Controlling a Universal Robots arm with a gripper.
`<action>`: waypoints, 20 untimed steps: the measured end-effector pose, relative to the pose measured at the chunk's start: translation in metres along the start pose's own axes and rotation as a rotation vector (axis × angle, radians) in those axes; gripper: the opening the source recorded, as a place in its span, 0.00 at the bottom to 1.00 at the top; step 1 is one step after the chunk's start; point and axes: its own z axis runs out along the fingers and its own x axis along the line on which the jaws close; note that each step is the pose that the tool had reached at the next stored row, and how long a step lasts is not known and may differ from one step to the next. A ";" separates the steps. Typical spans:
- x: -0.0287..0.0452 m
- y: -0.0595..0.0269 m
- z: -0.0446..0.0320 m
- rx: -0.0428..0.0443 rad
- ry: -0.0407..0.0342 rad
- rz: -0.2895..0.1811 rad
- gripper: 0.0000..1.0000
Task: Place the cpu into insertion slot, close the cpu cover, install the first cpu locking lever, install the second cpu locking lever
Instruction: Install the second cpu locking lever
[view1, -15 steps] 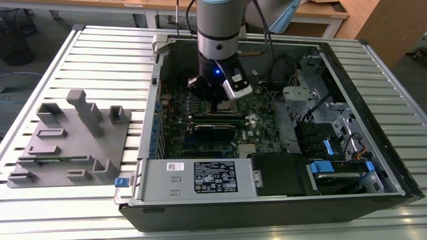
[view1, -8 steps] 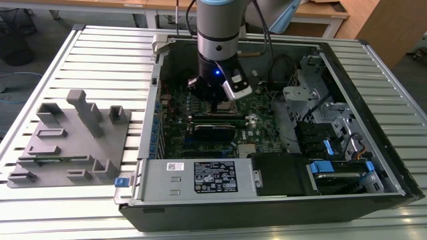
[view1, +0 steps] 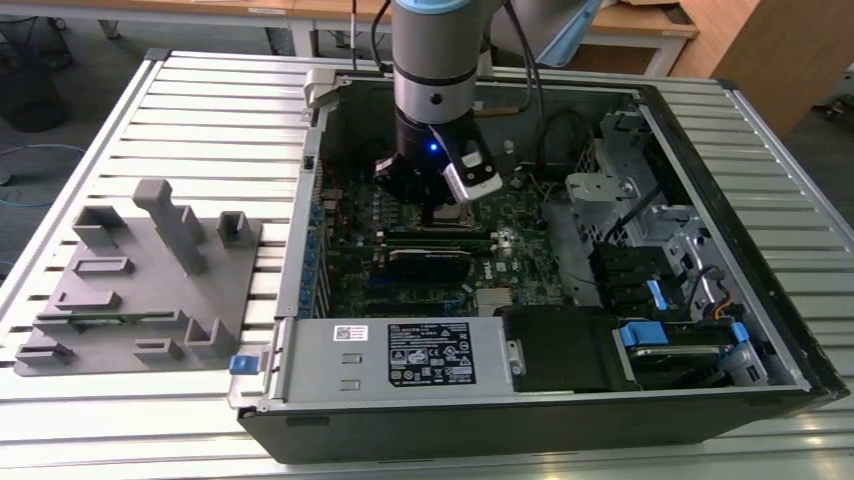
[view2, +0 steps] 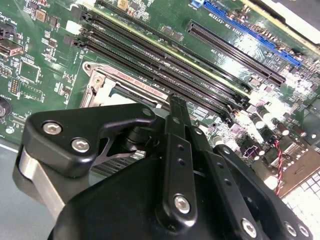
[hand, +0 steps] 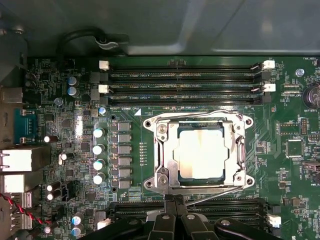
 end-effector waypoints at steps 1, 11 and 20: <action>0.0000 0.0000 0.0001 -0.0001 0.0000 0.000 0.11; 0.0002 -0.0001 0.0041 -0.0003 -0.0001 0.000 0.11; 0.0025 -0.0002 0.0062 -0.0005 -0.0003 0.000 0.11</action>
